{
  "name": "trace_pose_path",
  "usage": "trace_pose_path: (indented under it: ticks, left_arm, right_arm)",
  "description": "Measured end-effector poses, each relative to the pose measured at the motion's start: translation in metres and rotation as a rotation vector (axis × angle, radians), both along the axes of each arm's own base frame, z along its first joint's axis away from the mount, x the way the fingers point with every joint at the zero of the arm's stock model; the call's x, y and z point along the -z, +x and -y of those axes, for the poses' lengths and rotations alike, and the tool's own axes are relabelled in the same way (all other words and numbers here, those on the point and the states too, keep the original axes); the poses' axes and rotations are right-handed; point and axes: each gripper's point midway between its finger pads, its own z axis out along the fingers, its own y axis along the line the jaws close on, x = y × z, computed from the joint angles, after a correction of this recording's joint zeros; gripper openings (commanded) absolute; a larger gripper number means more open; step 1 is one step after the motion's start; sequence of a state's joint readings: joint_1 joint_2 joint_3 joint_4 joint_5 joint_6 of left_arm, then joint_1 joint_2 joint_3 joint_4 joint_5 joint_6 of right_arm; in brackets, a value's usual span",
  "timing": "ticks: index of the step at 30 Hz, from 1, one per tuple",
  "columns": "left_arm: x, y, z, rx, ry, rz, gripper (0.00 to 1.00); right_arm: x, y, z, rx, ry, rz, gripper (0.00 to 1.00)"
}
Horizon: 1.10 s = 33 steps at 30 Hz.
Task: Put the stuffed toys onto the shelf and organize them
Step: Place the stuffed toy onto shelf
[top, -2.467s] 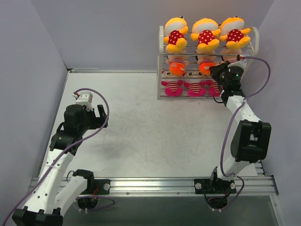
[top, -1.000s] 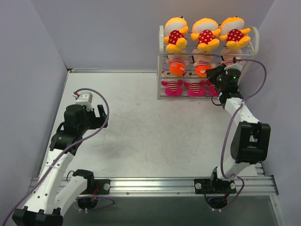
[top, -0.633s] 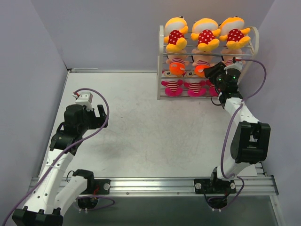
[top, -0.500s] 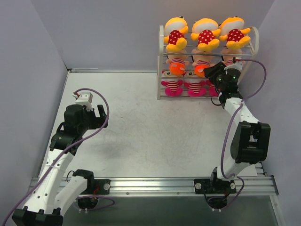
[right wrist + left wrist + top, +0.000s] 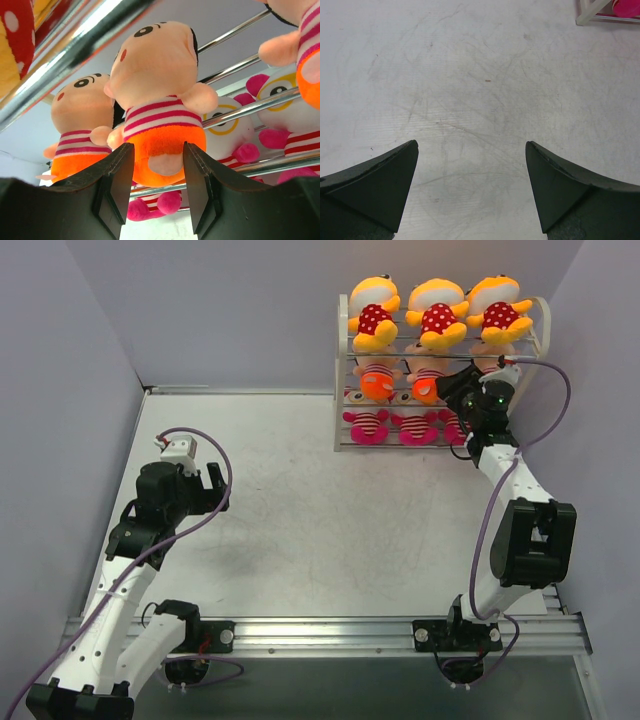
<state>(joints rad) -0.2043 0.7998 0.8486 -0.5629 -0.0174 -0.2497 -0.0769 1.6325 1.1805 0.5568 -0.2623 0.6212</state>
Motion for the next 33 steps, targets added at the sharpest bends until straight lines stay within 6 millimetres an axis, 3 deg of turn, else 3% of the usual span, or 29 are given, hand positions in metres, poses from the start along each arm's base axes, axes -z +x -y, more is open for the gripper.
trace_pose_path:
  ticks: [14, 19, 25, 33]
  left_arm:
    - [0.000, 0.000, 0.000, 0.000, 0.000, 0.000, 0.97]
    - [0.000, 0.000, 0.000, 0.000, 0.000, 0.001, 0.97]
    - [-0.003, -0.001, 0.000, 0.000, -0.002, 0.010, 0.97]
    - [-0.006, -0.003, 0.001, 0.008, -0.005, 0.022, 0.97]
  right_arm:
    - [-0.003, 0.001, 0.002, 0.011, -0.003, 0.006, 0.45]
    - [0.005, 0.000, 0.008, 0.039, -0.025, -0.024, 0.52]
    - [0.007, -0.008, 0.021, 0.091, -0.056, -0.060, 0.54]
    - [-0.016, -0.021, 0.056, 0.192, -0.079, -0.043, 0.55]
